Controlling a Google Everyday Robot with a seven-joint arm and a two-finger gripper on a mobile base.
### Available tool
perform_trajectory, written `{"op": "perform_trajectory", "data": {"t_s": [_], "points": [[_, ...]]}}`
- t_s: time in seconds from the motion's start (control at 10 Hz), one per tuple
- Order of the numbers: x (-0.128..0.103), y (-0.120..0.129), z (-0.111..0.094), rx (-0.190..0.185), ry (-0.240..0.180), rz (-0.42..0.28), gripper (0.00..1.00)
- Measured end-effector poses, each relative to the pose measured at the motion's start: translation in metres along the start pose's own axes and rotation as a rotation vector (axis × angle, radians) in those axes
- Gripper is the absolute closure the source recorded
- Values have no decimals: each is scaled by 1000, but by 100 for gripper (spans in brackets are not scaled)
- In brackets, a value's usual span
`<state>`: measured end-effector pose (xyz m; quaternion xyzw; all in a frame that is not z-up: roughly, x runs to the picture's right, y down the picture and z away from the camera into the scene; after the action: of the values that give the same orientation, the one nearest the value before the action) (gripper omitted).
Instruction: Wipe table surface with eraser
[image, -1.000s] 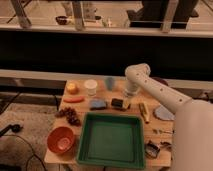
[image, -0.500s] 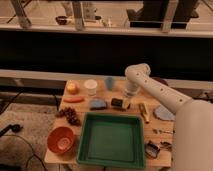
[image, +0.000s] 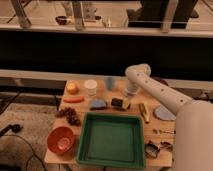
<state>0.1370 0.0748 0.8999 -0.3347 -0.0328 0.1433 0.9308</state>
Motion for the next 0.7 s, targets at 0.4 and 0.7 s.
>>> {"op": "perform_trajectory", "data": {"t_s": [0.4, 0.7], "points": [[-4, 2, 1, 10, 34, -29, 55], [-4, 3, 2, 16, 55, -40, 25]]}}
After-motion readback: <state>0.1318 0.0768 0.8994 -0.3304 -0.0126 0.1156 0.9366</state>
